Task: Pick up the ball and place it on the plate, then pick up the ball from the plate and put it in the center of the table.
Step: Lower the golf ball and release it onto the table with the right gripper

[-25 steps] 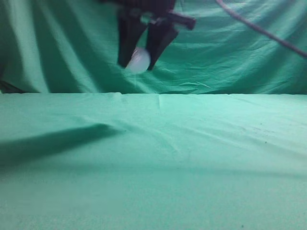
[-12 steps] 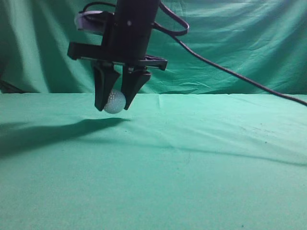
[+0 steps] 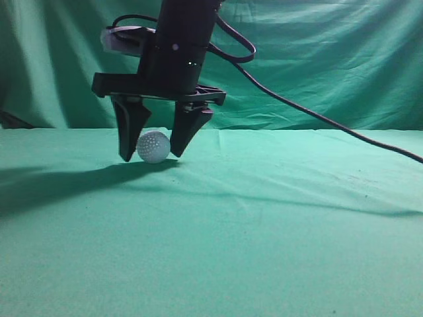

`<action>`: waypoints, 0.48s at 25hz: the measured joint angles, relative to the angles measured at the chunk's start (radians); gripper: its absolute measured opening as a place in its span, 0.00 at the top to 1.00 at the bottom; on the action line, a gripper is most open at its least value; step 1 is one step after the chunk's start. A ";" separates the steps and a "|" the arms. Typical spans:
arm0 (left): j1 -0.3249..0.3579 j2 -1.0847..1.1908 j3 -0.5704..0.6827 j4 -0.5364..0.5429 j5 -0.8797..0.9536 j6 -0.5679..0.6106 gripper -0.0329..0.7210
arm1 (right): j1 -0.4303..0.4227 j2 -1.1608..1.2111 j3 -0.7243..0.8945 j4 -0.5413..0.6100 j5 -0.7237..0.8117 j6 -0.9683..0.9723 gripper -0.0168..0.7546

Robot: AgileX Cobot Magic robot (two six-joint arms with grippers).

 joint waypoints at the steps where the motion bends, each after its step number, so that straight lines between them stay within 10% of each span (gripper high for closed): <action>1: 0.000 0.000 0.000 0.000 0.000 0.000 0.96 | 0.000 0.000 0.000 0.000 0.000 0.000 0.31; 6: 0.000 0.000 0.000 0.000 0.000 0.000 0.96 | 0.000 -0.093 0.000 0.000 0.010 0.002 0.26; 12: 0.000 0.000 0.000 0.000 0.000 0.000 0.96 | 0.000 -0.323 0.000 0.000 0.107 0.011 0.84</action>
